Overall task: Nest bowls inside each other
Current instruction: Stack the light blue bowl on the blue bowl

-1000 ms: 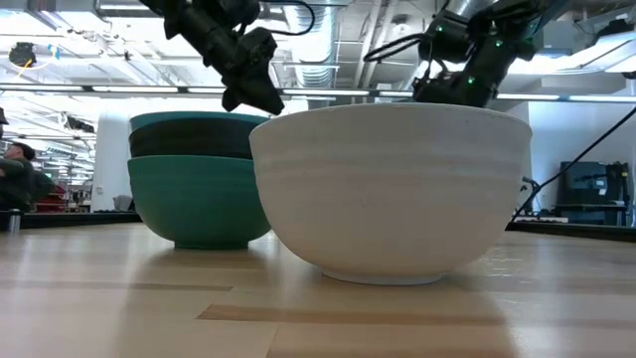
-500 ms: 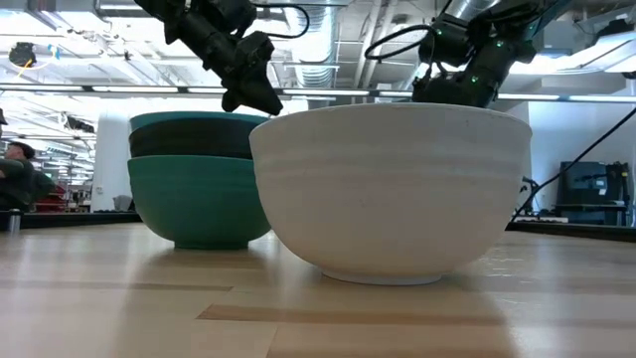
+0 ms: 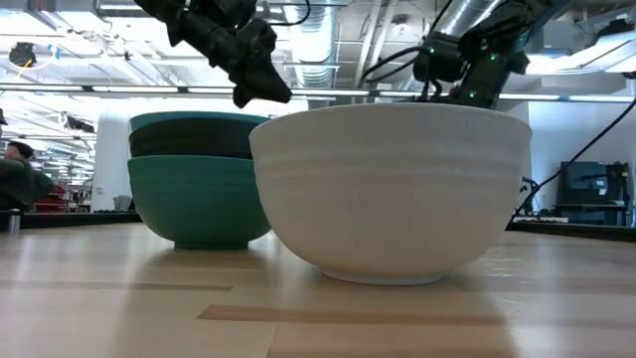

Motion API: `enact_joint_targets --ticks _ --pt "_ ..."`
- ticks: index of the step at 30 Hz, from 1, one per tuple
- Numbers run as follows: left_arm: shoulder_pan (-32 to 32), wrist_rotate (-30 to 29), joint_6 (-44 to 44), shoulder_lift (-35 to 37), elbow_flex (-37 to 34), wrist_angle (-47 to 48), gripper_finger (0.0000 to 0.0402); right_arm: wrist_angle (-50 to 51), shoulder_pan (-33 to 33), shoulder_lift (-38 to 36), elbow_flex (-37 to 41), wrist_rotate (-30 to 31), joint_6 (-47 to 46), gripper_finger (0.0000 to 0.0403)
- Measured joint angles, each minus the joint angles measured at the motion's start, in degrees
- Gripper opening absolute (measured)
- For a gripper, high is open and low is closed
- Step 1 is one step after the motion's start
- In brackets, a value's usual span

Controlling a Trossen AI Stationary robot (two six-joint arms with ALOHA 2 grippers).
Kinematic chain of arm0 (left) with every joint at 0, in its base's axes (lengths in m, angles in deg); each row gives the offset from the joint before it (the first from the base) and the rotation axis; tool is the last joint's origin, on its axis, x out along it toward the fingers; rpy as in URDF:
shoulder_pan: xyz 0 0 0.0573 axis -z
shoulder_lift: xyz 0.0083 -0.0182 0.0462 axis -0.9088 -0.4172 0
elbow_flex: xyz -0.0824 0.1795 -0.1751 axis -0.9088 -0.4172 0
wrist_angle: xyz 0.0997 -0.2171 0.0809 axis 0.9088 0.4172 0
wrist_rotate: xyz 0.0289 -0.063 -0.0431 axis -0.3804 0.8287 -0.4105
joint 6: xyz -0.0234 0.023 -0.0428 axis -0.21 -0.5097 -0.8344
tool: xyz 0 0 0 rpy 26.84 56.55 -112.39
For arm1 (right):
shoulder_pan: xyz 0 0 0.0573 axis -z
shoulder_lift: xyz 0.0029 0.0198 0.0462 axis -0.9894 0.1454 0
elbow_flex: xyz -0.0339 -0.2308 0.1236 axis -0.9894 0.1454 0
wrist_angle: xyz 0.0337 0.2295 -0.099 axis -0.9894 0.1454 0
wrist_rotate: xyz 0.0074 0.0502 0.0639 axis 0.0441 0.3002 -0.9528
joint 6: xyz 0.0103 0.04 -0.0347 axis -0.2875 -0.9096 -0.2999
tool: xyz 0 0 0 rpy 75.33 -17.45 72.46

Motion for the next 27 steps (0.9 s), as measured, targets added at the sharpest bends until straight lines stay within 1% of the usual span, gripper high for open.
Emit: enact_joint_targets --ticks 2,6,9,14,21,27 --pt "0.0 1.5 3.1 0.0 0.0 -0.1 0.0068 -1.1 0.0 1.3 -0.1 -0.7 0.0 0.0124" --pt "0.7 6.7 11.1 0.0 -0.5 0.0 0.0058 -1.5 -0.1 3.2 -0.1 -1.3 0.0 0.0124" --pt "0.7 8.1 13.3 0.0 -0.5 0.5 0.0049 -2.6 -0.2 3.2 -0.1 -1.3 0.0 0.0124" --pt "0.6 9.5 13.8 0.0 -0.5 -1.3 0.0036 -3.8 -0.3 2.4 -0.2 -1.3 0.0 0.0124" --pt "0.6 11.0 12.3 0.0 -0.5 -1.6 0.0038 0.0 -0.3 3.0 -0.1 -1.2 0.1 0.0124" --pt "0.6 11.1 12.0 0.0 -0.5 -1.6 0.0041 -3.2 -0.3 2.9 -0.1 -1.3 0.0 0.0124"
